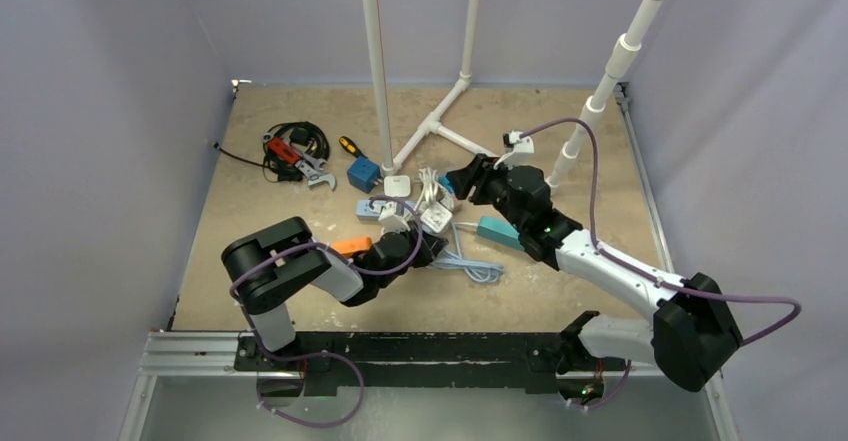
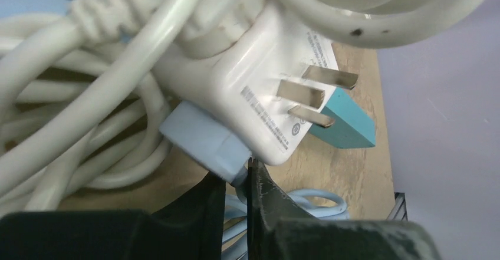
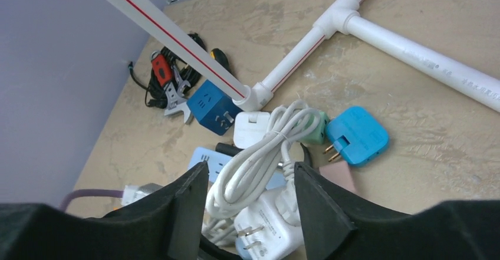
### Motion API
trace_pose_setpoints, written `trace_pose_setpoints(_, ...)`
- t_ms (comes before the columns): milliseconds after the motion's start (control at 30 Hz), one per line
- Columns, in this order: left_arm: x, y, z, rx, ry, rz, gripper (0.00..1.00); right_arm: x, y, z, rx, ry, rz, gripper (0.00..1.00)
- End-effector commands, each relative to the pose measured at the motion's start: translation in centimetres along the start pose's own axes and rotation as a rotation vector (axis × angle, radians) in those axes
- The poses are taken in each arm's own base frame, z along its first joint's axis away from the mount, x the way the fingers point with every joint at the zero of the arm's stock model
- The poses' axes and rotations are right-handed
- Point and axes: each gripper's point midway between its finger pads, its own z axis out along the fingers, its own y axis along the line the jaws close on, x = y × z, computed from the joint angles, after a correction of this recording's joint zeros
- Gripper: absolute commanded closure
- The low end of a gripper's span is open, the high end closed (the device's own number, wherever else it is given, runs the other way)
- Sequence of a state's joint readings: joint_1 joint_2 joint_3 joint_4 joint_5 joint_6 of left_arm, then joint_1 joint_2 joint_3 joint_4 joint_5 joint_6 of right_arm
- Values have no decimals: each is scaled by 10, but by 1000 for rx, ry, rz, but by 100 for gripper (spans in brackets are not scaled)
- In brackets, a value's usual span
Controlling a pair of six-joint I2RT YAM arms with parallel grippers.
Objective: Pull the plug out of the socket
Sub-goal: Remove the plug from the socket.
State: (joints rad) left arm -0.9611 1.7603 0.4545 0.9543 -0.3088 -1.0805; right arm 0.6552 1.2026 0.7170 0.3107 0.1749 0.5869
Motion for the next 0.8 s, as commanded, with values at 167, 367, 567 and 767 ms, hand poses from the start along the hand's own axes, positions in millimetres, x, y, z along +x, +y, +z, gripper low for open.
trace_pose_setpoints(167,4,14,-31,28,40,76,100,31,4,-13,-228,96,-29,39)
trace_pose_setpoints(367,5,9,-53,146,132,106,100,62,-6,-14,-280,185,13,43)
trace_pose_setpoints(567,12,7,-64,210,196,138,100,91,-8,-8,-325,279,28,47)
trace_pose_setpoints(767,9,11,-72,212,200,154,100,104,-13,2,-325,306,32,47)
